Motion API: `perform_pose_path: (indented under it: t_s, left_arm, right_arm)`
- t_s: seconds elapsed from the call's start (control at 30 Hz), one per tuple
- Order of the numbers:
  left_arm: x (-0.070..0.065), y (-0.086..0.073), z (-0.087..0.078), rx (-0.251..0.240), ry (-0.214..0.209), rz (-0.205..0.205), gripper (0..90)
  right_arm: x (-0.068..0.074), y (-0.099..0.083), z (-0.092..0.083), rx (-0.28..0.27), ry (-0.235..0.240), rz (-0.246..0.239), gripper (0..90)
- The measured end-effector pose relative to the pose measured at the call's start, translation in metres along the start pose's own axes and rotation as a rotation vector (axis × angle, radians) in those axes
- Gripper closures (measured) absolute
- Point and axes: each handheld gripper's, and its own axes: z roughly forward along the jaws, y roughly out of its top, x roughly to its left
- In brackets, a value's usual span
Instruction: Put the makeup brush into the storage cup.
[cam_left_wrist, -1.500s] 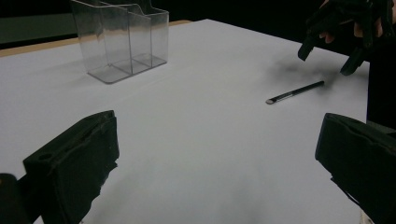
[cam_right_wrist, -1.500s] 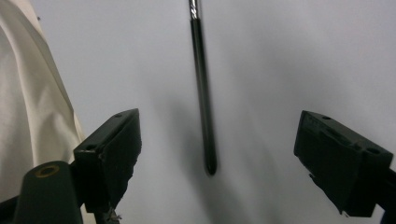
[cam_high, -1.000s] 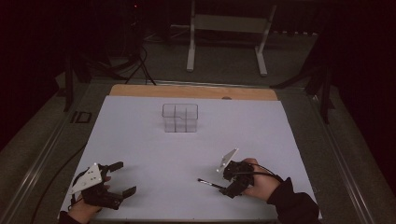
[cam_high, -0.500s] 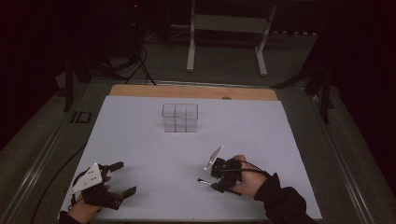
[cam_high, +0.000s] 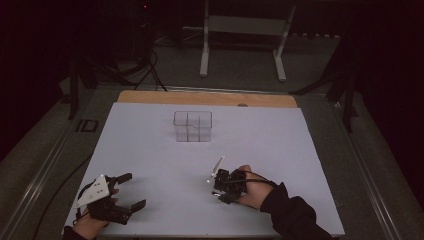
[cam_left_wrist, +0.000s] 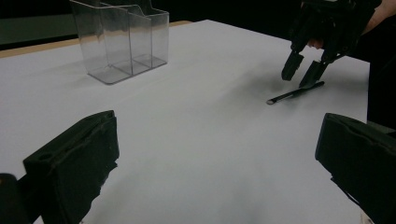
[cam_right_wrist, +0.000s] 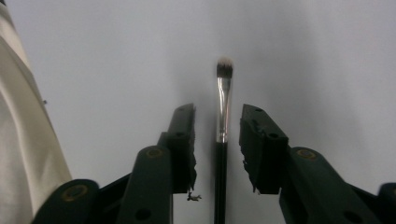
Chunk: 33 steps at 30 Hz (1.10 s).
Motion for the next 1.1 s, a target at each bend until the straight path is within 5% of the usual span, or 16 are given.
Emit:
perform_pose_path:
  t_s: [0.67, 1.1]
  left_arm:
    - [0.000, -0.001, 0.000, 0.008, 0.000, 0.002, 1.0]
    - [-0.001, -0.001, 0.000, 0.013, -0.002, 0.003, 1.0]
  right_arm:
    - [0.003, 0.014, 0.026, 0.110, -0.035, -0.009, 74.1]
    - [0.007, 0.016, 0.027, 0.124, -0.039, -0.004, 82.1]
